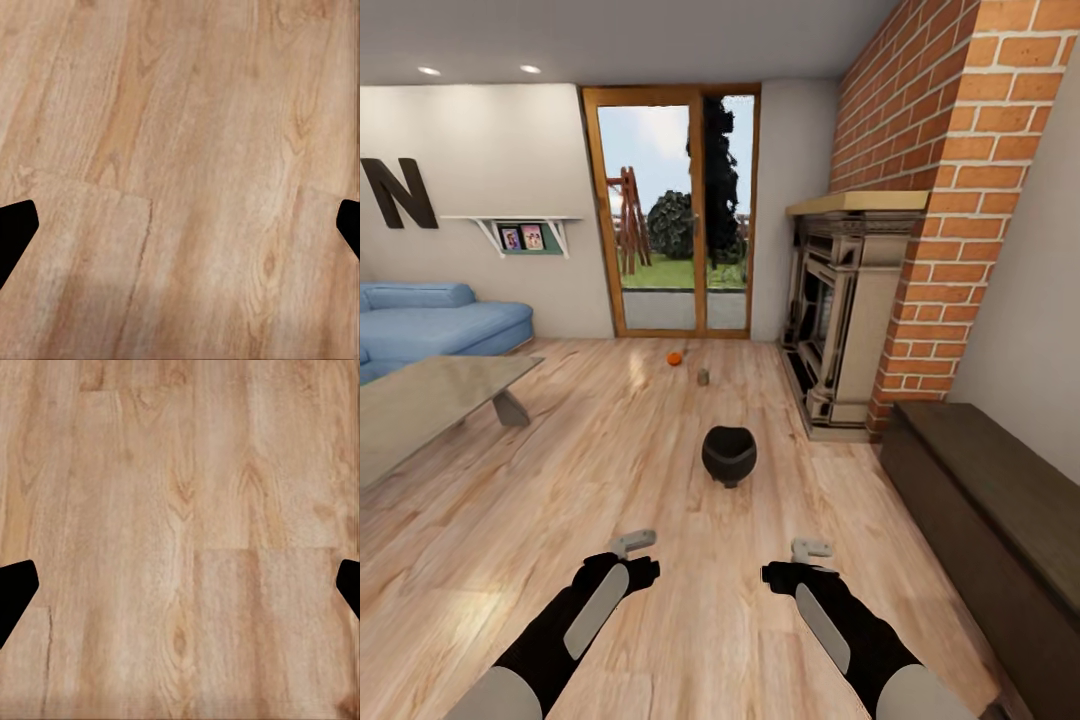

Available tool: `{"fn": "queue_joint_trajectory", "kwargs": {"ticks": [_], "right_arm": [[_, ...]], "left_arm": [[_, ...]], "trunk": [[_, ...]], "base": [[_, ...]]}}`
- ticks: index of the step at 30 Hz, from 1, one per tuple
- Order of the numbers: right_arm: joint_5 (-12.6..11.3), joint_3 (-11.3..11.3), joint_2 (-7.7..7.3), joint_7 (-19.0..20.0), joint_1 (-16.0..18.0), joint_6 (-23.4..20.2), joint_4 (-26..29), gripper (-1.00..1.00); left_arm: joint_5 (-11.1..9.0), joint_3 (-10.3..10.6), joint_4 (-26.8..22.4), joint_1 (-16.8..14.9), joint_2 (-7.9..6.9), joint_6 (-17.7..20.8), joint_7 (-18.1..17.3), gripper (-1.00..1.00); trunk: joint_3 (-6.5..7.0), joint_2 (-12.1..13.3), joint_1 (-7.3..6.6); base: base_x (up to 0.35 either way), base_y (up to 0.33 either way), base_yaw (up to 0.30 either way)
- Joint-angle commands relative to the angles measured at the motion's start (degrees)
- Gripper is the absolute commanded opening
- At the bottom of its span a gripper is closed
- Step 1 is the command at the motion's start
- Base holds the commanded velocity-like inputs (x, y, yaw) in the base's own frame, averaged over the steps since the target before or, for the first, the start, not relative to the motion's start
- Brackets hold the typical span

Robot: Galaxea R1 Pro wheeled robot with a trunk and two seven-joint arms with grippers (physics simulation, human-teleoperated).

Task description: Place each of the two pumpkins and all three candles from the living room inside a cabinet in the living room (use any cabinet), then make sure every cabinet is closed, and position the cauldron so it is next to a table in the living room.

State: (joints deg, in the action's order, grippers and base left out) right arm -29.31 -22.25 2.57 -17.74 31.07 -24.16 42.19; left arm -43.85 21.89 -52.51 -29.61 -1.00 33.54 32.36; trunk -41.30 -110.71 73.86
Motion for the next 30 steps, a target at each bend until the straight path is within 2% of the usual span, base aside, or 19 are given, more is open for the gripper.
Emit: {"fn": "queue_joint_trajectory", "kwargs": {"ticks": [1,8,15,22,30], "right_arm": [[-0.6,-0.2,-0.04,-0.5,0.0,-0.1,0.1,1.0],[-0.6,-0.3,-0.01,-0.5,0.0,-0.1,0.1,1.0],[-0.6,-0.3,-0.02,-0.5,0.0,-0.1,0.1,1.0],[-0.6,-0.3,0.06,-0.5,0.0,-0.1,0.1,1.0],[-0.6,-0.3,0.06,-0.5,0.0,-0.1,0.1,1.0]], "left_arm": [[-0.6,0.2,-0.1,0.0,-0.08,0.0,0.6,1.0],[-0.5,0.3,-0.1,0.0,-0.14,-0.1,0.6,1.0],[-0.5,0.3,-0.1,0.0,-0.15,-0.1,0.6,1.0],[-0.5,0.3,-0.1,-0.1,-0.23,-0.1,0.6,1.0],[-0.5,0.3,-0.1,0.0,-0.16,-0.1,0.6,1.0]], "trunk": [[-0.06,0.0,0.01],[-0.06,0.0,0.01],[-0.06,0.0,0.01],[-0.06,0.0,0.01],[-0.06,0.0,0.01]], "base": [[0.18,-0.273,0.003],[0.233,-0.212,0.103],[0.335,-0.021,0.255],[0.343,-0.001,0.08],[0.344,0.0,0.235]]}}
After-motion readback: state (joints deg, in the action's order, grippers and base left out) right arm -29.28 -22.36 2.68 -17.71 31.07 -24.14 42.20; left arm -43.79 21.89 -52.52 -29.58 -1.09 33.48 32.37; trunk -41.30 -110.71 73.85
